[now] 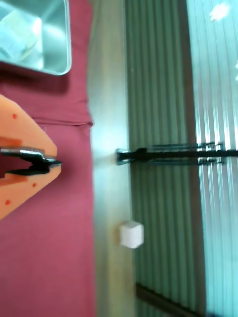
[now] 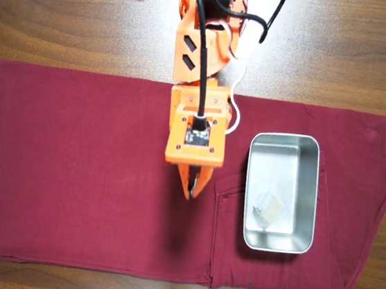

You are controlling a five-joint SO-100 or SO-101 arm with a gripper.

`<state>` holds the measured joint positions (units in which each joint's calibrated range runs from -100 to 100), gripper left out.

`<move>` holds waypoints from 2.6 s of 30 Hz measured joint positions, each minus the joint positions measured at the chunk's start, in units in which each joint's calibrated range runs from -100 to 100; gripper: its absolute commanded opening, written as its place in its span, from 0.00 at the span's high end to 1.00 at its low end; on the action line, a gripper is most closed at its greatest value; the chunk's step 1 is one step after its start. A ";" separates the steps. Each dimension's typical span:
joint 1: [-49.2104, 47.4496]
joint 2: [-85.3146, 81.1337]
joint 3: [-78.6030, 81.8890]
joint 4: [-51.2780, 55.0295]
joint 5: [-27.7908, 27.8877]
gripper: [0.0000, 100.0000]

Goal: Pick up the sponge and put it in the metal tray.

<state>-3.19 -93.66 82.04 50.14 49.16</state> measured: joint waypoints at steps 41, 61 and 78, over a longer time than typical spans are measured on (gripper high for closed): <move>3.39 -5.12 17.50 48.83 -1.95 0.98; 3.39 -5.12 17.50 48.83 -1.95 0.98; 3.39 -5.12 17.50 48.83 -1.95 0.98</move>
<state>0.20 -98.78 99.54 98.97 47.20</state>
